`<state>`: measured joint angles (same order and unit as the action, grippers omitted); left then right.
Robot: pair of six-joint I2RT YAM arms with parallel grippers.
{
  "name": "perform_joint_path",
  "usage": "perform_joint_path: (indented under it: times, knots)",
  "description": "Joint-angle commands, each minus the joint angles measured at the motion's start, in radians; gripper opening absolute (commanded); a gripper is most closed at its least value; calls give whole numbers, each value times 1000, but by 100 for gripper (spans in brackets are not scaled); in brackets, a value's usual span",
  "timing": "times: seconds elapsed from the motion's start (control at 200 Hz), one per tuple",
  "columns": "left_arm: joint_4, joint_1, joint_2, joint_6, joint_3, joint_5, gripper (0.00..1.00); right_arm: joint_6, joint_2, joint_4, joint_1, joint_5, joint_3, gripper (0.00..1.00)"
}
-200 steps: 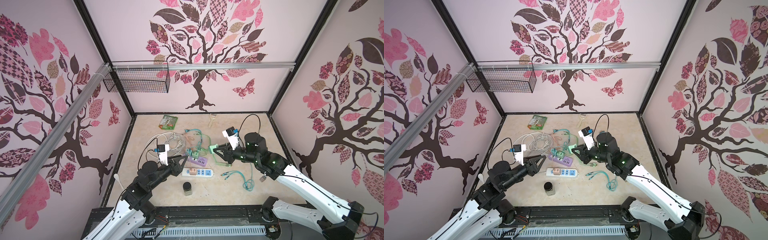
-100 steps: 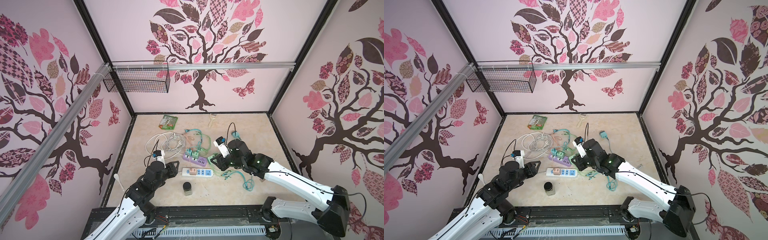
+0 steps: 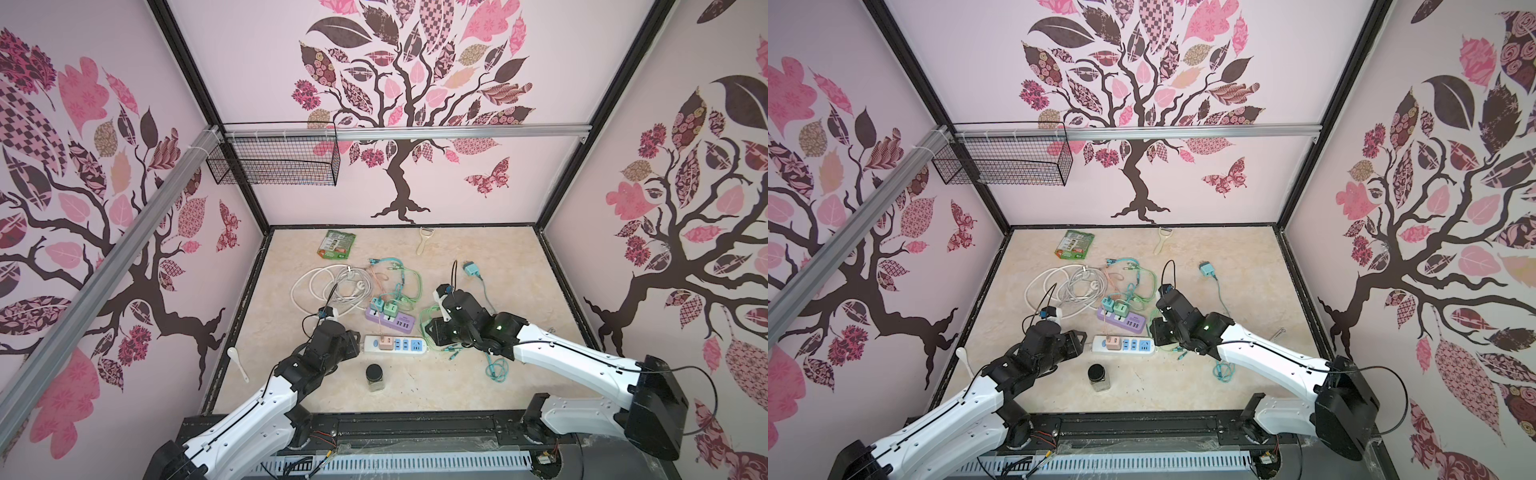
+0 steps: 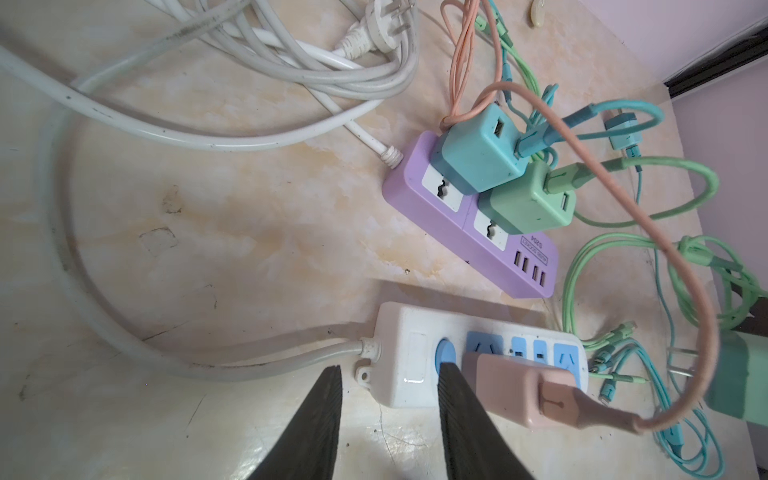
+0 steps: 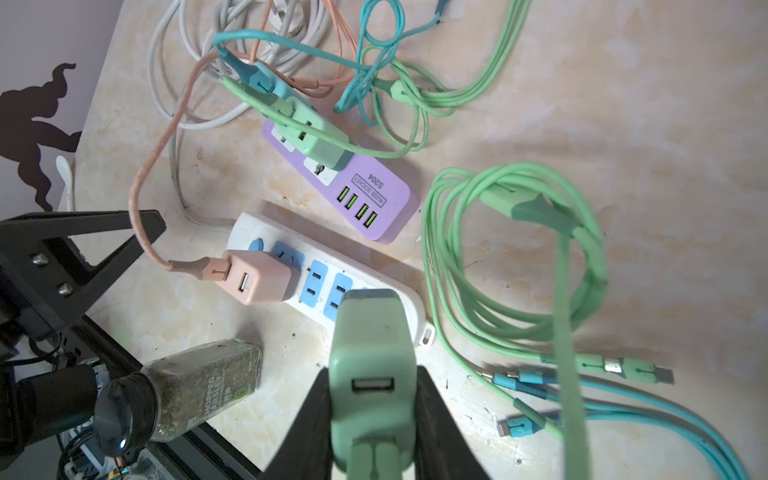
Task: Insert the plug
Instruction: 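Lower the green charger to the socket with right gripper while left arm lowers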
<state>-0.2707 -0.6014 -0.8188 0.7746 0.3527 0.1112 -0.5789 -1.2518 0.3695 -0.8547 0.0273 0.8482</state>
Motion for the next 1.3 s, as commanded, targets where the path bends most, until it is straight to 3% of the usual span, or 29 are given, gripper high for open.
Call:
perform_joint_path:
  times: [0.0,0.13,0.23,0.705,1.295]
  knots:
    - [100,5,-25,-30,-30,-14,41,-85,-48,3,-47,84,45,6]
    - [142,5,-65,-46,-39,-27,41,-137,-127,50,-114,151,103,6]
    - [166,5,-96,-55,-39,-30,41,-205,-180,105,-131,211,148,0]
    - [282,4,-286,-87,-31,-97,36,-268,-356,147,-198,233,266,0]
    - [337,5,-354,-43,-57,-124,30,-309,-405,142,-224,218,274,0]
